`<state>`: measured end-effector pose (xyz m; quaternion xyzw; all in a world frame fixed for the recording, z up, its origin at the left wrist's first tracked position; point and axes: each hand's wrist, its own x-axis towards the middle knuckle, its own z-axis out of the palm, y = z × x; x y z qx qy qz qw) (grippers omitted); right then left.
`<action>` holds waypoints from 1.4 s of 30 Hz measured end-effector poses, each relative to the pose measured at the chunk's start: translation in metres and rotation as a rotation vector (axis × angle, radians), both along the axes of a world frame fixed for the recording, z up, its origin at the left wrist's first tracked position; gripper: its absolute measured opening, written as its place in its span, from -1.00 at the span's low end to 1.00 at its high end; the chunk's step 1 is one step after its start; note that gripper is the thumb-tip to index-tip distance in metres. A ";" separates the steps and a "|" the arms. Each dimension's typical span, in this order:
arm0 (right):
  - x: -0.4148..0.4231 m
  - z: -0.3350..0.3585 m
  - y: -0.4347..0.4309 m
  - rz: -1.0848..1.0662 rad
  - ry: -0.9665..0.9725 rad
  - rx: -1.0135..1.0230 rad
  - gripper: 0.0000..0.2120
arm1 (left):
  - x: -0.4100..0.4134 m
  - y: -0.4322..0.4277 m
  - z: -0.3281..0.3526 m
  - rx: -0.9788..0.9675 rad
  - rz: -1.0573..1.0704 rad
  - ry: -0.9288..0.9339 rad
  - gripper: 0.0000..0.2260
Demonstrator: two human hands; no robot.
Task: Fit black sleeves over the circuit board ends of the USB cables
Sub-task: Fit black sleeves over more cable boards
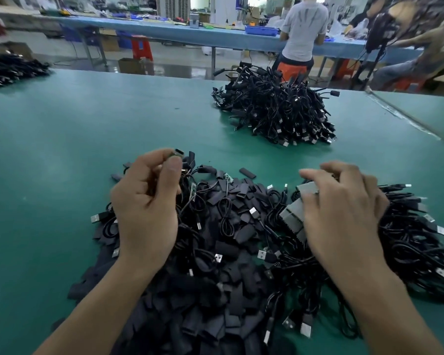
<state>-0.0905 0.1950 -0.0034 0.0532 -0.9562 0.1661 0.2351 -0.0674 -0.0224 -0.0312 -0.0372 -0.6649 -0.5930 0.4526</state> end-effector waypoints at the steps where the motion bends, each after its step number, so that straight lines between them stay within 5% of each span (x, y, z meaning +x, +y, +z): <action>1: 0.006 0.003 -0.008 0.091 0.044 -0.020 -0.68 | 0.001 0.002 -0.001 -0.081 0.017 0.015 -0.83; 3: 0.015 0.008 -0.020 0.322 0.023 -0.038 -0.77 | 0.003 0.004 -0.003 -0.215 0.022 -0.009 -0.87; 6: 0.024 -0.007 -0.031 0.538 -0.283 0.072 -0.72 | 0.000 0.003 -0.008 -0.324 0.017 -0.200 -0.86; 12: 0.029 -0.051 -0.039 0.429 -0.361 0.309 -0.55 | -0.004 0.000 -0.028 -0.477 -0.067 -0.512 -0.72; 17: 0.027 -0.061 -0.038 0.362 -0.238 0.218 -0.74 | -0.004 -0.004 -0.034 -0.590 -0.115 -0.680 -0.76; 23: 0.026 -0.070 -0.042 0.295 -0.240 0.256 -0.64 | 0.003 0.006 -0.039 -0.745 -0.022 -0.687 -0.73; 26: 0.028 -0.071 -0.045 0.282 -0.177 0.214 -0.80 | 0.007 0.011 -0.046 -0.825 0.040 -0.650 -0.72; 29: 0.029 -0.074 -0.046 0.266 -0.112 0.153 -0.93 | 0.007 0.012 -0.049 -0.803 0.070 -0.608 -0.76; 42: 0.027 -0.079 -0.036 0.398 0.051 -0.412 -0.87 | 0.012 0.008 -0.048 -0.595 -0.146 -0.528 -0.76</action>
